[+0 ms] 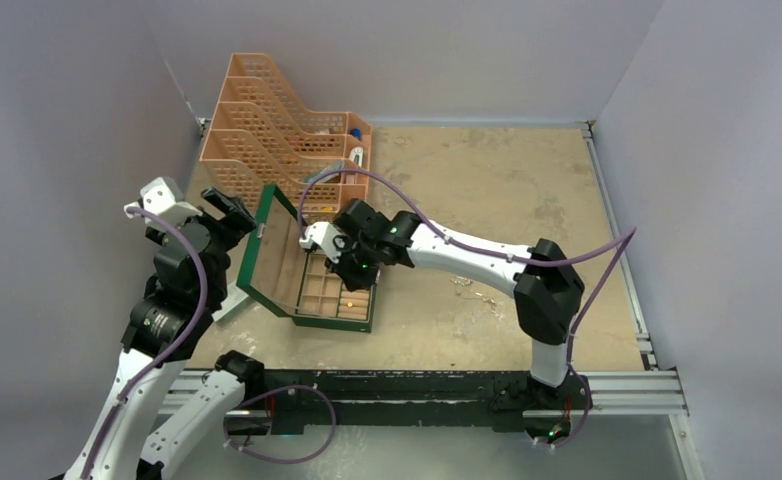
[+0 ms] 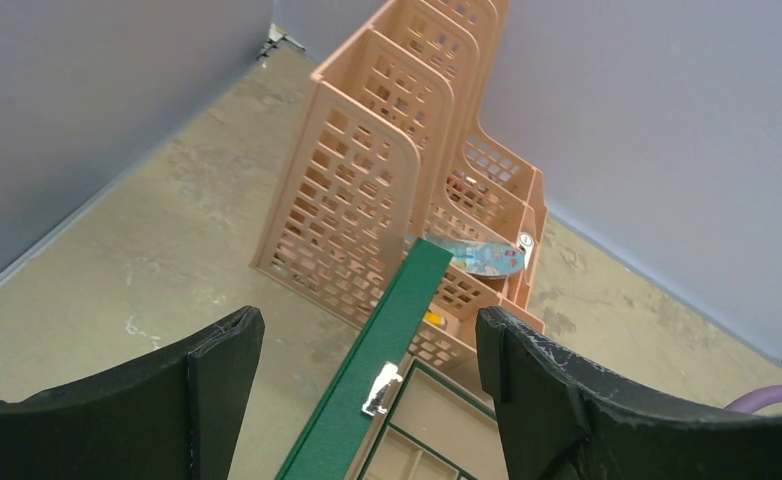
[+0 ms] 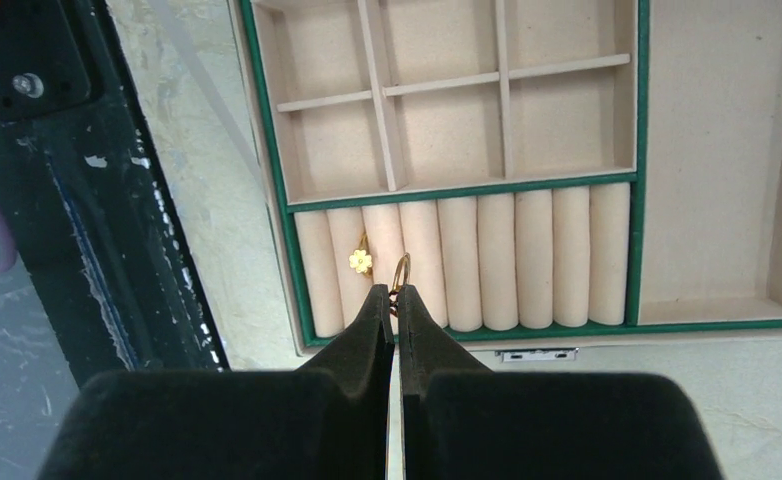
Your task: Organize the mixed jewelry
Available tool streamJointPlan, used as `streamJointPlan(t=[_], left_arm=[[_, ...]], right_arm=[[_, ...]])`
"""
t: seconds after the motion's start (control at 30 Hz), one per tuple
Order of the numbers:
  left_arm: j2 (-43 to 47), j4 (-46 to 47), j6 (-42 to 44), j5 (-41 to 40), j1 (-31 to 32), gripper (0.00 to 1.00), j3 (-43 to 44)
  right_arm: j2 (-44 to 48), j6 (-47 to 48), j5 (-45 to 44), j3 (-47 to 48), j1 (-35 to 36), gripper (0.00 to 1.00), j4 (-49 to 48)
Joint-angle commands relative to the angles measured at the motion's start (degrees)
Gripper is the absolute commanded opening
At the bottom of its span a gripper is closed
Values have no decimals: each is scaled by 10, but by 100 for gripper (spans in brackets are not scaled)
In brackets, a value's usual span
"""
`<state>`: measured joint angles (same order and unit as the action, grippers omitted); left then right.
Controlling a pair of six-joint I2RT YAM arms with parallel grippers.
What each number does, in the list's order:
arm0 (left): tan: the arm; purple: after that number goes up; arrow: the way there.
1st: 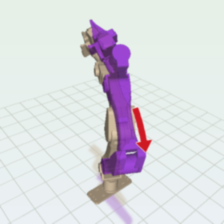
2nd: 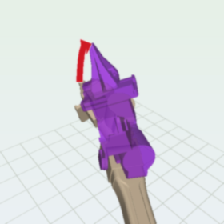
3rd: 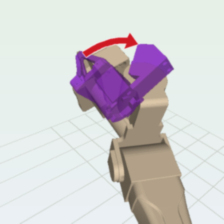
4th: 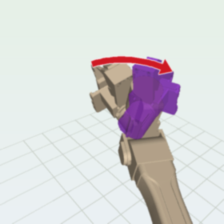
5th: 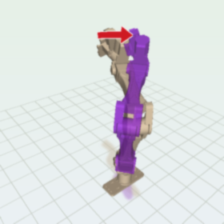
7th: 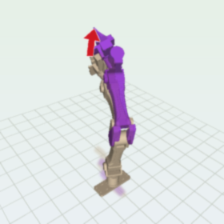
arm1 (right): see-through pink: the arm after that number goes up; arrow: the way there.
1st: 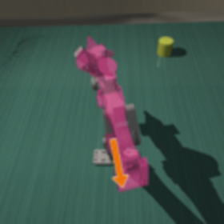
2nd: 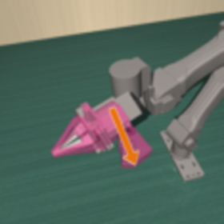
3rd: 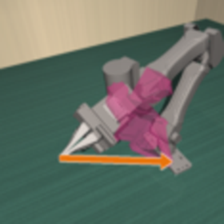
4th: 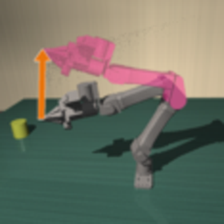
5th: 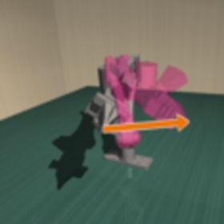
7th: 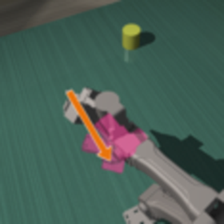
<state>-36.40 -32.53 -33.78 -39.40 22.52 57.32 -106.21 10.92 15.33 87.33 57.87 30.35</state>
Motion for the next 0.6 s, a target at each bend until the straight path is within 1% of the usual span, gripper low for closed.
streamJointPlan(t=[0.0, 0.27, 0.57], left_arm=[[15, -3, -16, -47, -2, 78, -6], [28, -9, -29, -63, -2, 78, -13], [29, -6, -29, -56, -2, 78, -17]], right_arm=[[-17, 37, -10, 47, 6, 0, 56], [-46, 45, -7, 64, 9, 0, 80], [-56, 61, 6, 66, 12, 0, 81]])
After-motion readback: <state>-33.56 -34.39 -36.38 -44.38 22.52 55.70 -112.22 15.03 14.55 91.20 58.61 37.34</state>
